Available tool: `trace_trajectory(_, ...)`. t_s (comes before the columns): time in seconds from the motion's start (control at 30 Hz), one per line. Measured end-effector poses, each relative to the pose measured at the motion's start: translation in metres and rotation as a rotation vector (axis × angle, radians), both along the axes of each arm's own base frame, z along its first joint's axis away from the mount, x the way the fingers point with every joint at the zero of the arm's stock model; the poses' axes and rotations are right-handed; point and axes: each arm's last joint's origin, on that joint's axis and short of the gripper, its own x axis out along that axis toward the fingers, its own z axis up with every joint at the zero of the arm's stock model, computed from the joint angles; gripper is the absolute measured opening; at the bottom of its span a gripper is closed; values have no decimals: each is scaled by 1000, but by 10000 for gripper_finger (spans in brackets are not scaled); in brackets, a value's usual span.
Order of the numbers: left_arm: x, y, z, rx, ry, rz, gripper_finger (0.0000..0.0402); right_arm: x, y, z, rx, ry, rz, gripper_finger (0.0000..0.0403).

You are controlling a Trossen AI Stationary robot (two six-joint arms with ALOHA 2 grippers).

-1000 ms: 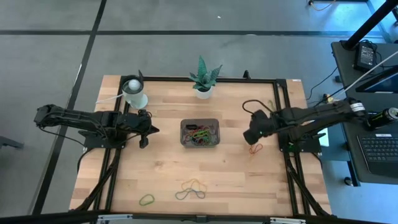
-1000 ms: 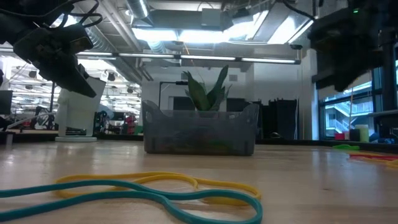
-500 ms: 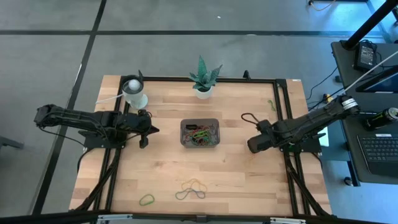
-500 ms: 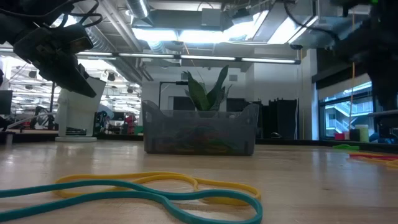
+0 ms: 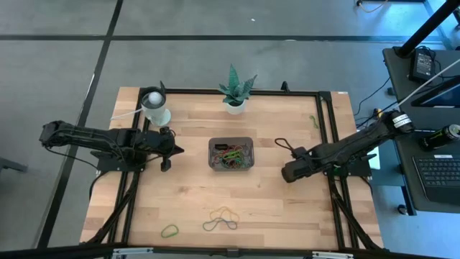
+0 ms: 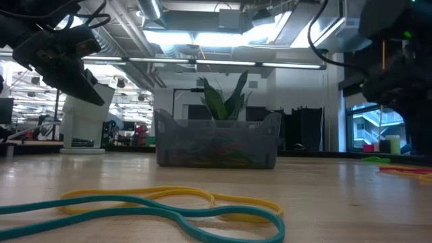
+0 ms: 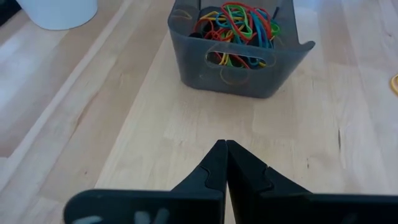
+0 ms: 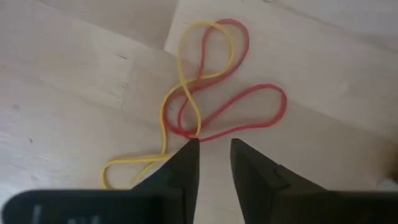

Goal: Pick and place rubber bands into bin
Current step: Put the red rubber band into the black bin

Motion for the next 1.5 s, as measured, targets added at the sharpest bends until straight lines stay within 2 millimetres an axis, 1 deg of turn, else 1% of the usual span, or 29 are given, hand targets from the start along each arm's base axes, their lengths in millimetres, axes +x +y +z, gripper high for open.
trace_trajectory(0.17,0,0,0,25,4,-18,2,-6,-2,-8,-11,25,-1,109)
trace_trajectory(0.5,0,0,0,25,4,-18,2,-14,-6,-20,-28,57,-24,110)
trace_trajectory(0.63,0,0,0,27,4,-16,2,-16,-7,-26,-51,38,-34,110)
trace_trajectory(0.83,0,0,0,27,4,-15,2,-22,-10,-34,-52,32,-131,110)
trace_trajectory(0.93,0,0,0,27,4,-15,2,-22,-10,-34,-53,36,-134,108)
trace_trajectory(1.03,0,0,0,33,4,-6,2,-23,-10,-35,-56,46,-132,89)
trace_trajectory(1.2,0,1,0,38,4,0,2,-25,-11,-35,-57,74,-96,17)
trace_trajectory(1.23,0,1,0,38,4,0,2,-25,-11,-35,-55,76,-81,10)
trace_trajectory(1.37,0,1,0,38,4,0,2,-25,-10,-32,-58,95,-75,5)
trace_trajectory(1.43,0,1,0,38,4,0,2,-22,-10,-26,-61,109,-53,3)
trace_trajectory(1.5,0,1,0,40,5,-1,2,-21,-9,-15,-95,142,-32,2)
